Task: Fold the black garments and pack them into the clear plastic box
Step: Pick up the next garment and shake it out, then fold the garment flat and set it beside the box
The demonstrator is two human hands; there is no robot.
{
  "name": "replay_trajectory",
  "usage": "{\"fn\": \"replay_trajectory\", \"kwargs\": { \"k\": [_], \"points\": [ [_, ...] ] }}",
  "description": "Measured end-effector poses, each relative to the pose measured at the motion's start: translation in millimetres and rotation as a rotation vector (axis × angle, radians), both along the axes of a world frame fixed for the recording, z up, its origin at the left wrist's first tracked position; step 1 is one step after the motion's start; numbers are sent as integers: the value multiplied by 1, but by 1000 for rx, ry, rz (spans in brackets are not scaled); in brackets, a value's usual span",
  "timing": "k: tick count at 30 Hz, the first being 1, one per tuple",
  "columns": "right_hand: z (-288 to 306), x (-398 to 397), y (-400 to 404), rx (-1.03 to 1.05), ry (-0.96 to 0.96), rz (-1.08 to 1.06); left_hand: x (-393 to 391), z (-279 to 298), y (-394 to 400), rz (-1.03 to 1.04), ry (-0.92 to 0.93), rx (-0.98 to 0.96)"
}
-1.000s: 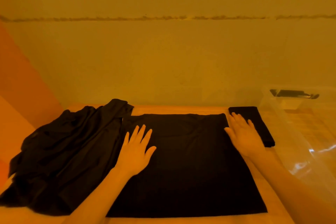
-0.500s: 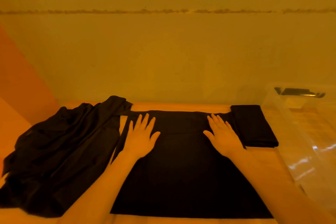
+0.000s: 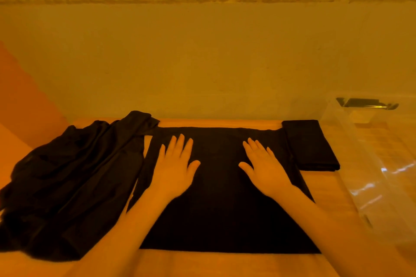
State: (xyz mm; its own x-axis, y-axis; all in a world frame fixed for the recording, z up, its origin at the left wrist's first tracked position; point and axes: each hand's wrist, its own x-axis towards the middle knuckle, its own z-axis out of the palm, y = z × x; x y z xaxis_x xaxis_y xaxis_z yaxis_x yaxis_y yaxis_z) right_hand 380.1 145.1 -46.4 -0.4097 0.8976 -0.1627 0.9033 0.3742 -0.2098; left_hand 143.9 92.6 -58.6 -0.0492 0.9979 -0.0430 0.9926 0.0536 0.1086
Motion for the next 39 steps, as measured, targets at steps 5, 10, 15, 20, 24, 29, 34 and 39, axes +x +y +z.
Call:
{"fn": "replay_trajectory", "kwargs": {
  "k": [5, 10, 15, 20, 24, 29, 34, 39],
  "points": [
    [-16, 17, -91, 4, 20, 37, 24, -23, -93, -60, 11, -69],
    [-23, 33, -118, -11, -13, 66, 27, -27, -124, -23, -21, -79],
    [-21, 71, -120, 20, -69, -27, 6, -23, -140, 136, -17, -43],
    [-20, 101, -128, -17, -90, -98, -3, -27, -165, 218, -57, -72],
    [-5, 100, -132, -75, -59, -96, 5, -13, -174, 259, -86, -151],
    [18, 59, -70, 45, 0, -121, 22, 18, -106, 135, -61, 91],
    [5, 10, 1, 10, -64, 35, 37, 17, -2, -67, -73, -70],
    [-17, 23, 34, -12, -100, -31, -6, -16, 20, 14, -12, -105]
  ]
}}
